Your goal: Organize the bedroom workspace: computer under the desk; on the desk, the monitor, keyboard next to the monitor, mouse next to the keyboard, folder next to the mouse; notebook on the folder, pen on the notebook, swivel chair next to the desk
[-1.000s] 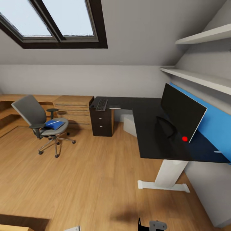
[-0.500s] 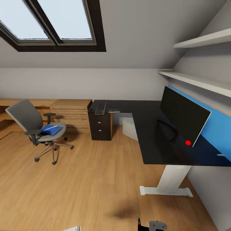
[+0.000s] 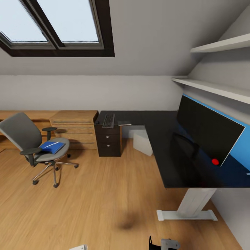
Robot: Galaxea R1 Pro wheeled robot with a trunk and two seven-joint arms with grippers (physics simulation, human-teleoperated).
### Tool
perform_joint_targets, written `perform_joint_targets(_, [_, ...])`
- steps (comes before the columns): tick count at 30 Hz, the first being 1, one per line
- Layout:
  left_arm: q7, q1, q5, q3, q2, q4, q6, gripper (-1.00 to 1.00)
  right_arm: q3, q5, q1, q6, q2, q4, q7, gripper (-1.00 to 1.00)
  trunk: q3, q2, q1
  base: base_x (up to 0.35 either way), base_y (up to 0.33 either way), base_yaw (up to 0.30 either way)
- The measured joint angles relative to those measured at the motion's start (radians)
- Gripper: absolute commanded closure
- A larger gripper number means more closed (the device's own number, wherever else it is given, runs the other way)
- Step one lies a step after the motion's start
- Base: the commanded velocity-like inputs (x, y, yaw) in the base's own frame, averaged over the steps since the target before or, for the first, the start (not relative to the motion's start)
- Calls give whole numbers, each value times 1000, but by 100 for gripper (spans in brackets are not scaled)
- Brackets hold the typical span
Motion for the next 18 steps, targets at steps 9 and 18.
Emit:
perform_joint_targets(9, [0,0,0,0,0,0,0,-100,0,0,0,0,0,0,0,-100,0,0,0,309,157,-1])
perform_joint_targets(18, [0,0,0,0,-1,0,0,-100,0,0,0,0,0,0,0,-100,0,0,0,317,132,0])
